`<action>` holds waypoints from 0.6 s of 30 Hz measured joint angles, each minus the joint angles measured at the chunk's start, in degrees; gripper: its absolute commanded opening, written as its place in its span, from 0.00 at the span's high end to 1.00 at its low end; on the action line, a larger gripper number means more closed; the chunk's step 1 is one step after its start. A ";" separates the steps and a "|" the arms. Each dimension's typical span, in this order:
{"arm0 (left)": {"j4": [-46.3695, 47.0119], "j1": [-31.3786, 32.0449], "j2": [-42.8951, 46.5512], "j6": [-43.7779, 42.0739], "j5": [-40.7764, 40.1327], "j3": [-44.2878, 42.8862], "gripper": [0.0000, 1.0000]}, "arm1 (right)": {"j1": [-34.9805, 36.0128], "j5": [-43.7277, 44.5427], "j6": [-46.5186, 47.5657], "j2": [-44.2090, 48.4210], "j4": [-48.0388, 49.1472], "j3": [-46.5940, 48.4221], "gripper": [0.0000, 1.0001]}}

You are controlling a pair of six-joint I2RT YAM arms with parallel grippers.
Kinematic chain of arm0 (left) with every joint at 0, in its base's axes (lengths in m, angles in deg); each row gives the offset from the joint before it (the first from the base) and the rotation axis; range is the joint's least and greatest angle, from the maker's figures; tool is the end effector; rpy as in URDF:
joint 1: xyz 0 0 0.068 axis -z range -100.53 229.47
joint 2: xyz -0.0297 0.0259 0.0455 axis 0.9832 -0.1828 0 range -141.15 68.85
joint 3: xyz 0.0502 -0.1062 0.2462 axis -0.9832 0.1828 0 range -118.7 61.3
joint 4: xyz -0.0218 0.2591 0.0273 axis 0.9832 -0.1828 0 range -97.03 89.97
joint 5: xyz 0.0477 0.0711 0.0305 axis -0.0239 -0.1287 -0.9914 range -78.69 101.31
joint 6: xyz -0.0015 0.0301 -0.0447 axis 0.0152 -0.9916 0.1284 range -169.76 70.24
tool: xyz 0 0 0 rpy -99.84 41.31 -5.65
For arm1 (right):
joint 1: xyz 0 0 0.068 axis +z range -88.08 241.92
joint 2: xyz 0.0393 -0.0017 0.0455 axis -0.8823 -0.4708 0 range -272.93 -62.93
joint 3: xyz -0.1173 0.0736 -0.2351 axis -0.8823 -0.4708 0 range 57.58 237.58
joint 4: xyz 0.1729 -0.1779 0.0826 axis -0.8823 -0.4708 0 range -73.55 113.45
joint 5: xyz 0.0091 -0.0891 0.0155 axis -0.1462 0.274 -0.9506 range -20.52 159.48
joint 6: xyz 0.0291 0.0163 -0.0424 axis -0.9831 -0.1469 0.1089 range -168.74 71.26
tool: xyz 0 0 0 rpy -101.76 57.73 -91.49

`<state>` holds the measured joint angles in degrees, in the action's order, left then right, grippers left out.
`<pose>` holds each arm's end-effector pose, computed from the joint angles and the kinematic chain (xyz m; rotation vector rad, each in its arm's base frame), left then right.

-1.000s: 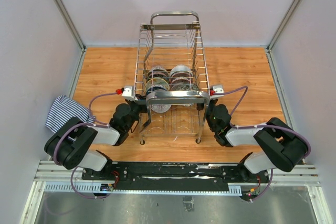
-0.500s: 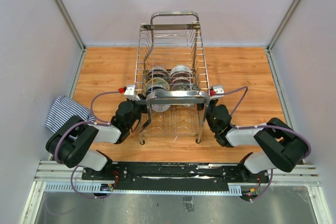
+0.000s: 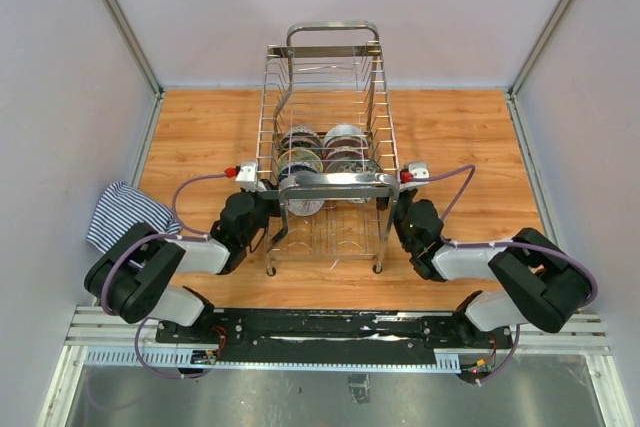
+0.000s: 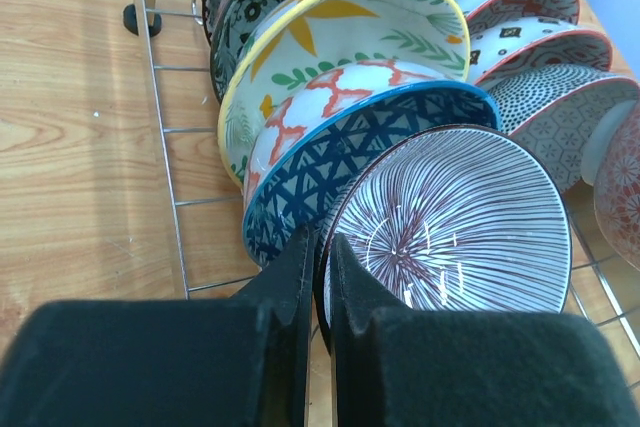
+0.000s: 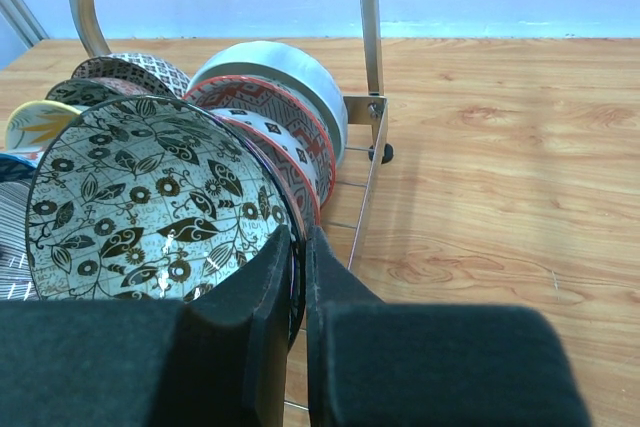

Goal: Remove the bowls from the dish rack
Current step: Pick up the bowl from the dish rack.

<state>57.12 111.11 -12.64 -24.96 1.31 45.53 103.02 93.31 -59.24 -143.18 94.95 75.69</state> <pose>0.2112 -0.1228 0.1597 -0.0270 1.7524 -0.5763 0.1964 0.1521 0.2024 -0.0334 1.4362 0.4502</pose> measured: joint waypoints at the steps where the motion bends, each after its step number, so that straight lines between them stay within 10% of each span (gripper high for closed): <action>1: -0.37 0.00 0.48 0.09 -0.02 0.00 1.00 | 0.00 0.00 0.00 0.28 -0.07 0.00 0.95; 18: -3.56 0.00 9.25 0.33 -1.53 0.13 0.99 | -0.66 1.42 0.04 2.97 -0.24 0.00 0.96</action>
<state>53.56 111.11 -3.40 -24.63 -0.22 45.66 102.36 94.73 -59.20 -140.21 94.71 75.69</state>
